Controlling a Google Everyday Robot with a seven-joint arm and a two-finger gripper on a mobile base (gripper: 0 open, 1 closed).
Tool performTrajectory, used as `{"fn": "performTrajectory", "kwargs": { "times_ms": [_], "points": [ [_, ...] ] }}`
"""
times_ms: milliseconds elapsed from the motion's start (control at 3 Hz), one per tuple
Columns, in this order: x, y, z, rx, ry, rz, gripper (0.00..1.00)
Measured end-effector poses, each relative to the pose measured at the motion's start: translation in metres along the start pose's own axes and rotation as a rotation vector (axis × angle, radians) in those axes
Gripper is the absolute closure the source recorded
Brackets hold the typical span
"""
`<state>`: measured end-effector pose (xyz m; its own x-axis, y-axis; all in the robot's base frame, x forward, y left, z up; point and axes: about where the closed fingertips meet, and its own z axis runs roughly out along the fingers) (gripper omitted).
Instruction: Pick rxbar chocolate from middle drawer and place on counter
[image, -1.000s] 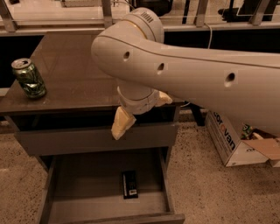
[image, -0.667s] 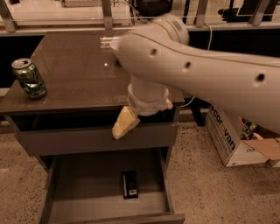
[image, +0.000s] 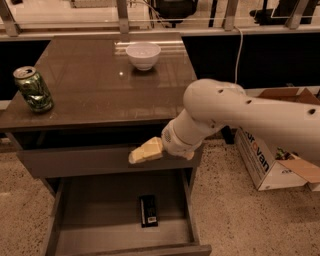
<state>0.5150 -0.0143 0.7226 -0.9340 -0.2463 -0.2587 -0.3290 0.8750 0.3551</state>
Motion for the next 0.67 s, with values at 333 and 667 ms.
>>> {"fn": "performTrajectory", "kwargs": {
  "times_ms": [333, 667],
  "points": [
    [-0.013, 0.031, 0.026, -0.093, -0.089, 0.09, 0.0],
    [-0.046, 0.037, 0.022, -0.105, -0.192, 0.088, 0.0]
  ]
}}
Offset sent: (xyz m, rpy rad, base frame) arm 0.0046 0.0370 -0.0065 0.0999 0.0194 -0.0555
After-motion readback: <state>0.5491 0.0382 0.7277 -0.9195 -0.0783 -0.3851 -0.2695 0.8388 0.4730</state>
